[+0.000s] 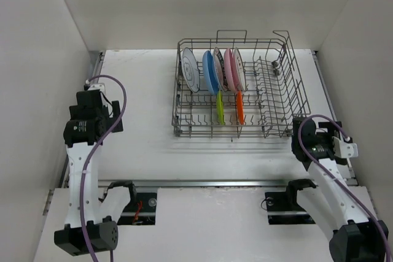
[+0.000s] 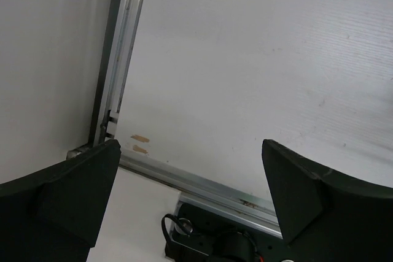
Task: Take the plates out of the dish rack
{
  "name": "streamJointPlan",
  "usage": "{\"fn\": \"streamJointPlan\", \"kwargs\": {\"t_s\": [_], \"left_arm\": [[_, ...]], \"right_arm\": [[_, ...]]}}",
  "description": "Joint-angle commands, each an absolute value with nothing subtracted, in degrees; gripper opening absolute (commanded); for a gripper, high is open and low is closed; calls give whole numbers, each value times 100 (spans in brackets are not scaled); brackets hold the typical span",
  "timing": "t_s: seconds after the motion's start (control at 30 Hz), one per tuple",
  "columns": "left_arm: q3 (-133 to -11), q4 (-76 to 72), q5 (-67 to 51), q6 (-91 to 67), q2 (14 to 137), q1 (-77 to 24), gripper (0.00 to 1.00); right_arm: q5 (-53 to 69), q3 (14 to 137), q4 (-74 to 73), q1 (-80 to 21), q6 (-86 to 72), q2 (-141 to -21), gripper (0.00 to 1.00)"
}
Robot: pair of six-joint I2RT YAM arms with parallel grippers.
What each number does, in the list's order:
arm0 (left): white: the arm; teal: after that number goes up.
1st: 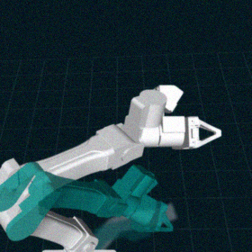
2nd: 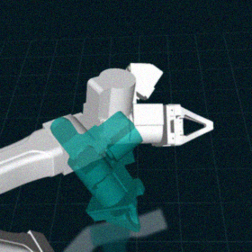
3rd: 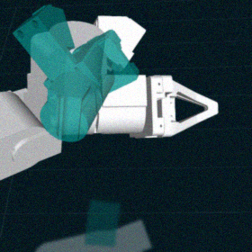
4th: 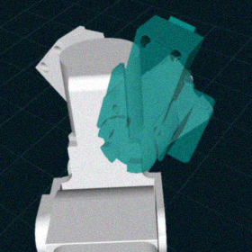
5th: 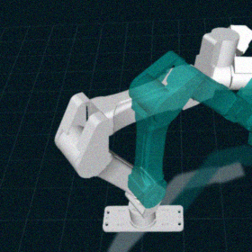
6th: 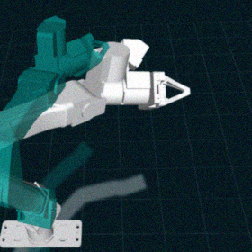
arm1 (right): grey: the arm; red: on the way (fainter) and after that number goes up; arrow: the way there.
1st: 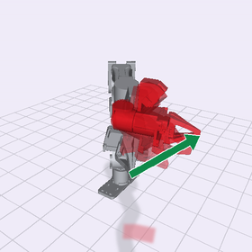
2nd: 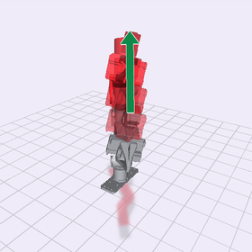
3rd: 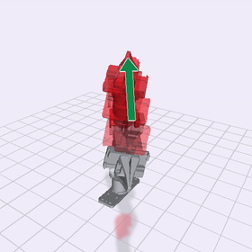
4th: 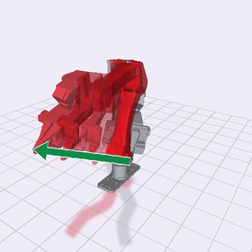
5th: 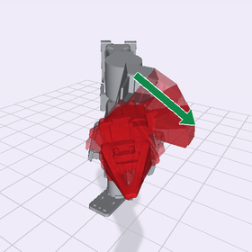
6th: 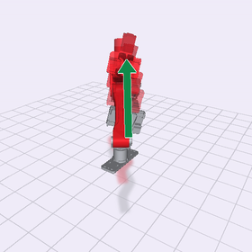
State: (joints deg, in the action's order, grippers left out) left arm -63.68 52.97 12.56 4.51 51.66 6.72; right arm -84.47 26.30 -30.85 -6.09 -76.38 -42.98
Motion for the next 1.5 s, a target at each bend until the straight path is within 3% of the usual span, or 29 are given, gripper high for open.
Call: {"fn": "streamJointPlan", "kwargs": {"t_s": [0.0,0.2,0.33,0.4,0.43,0.5,0.57,0.7,0.83,1.17,1.3,1.47], "left_arm": [[-6486,5396,1458,649,5430,642,100],[-6652,5836,2084,1204,6116,580,100],[-7512,5977,600,1555,6441,466,100],[-8469,6064,326,1556,6976,98,100],[-8882,6291,325,1556,7231,-69,100],[-10208,6590,386,1556,8127,-551,100],[-10965,6925,448,1503,8681,-790,100],[-12318,6926,370,1196,9910,-1247,100],[-12927,6400,307,871,10571,-1966,100],[-13226,4649,2064,765,11871,-3163,100],[-13368,4457,3145,686,12356,-3164,90],[-13368,4403,2857,485,12647,-3164,69]], "right_arm": [[-9554,3049,-3356,-642,-7734,-4254,100],[-9677,4618,-4163,-642,-7559,-4806,100],[-8608,6207,-4948,-642,-7376,-5797,100],[-7984,6756,-4704,-642,-5726,-6159,100],[-7163,7055,-3832,-642,-4765,-6318,100],[-6000,7224,-2957,-642,-2439,-6705,100],[-5058,7565,-2874,-642,-2189,-7012,100],[-4370,7787,-2761,-642,-1856,-7198,100],[-3640,7997,-2698,-694,-1564,-7453,100],[-3199,8051,-2549,-694,-1494,-8024,100],[-3138,7989,-2549,-694,-1494,-8077,100],[-3085,7937,-2487,-694,-1441,-8129,100]]}}
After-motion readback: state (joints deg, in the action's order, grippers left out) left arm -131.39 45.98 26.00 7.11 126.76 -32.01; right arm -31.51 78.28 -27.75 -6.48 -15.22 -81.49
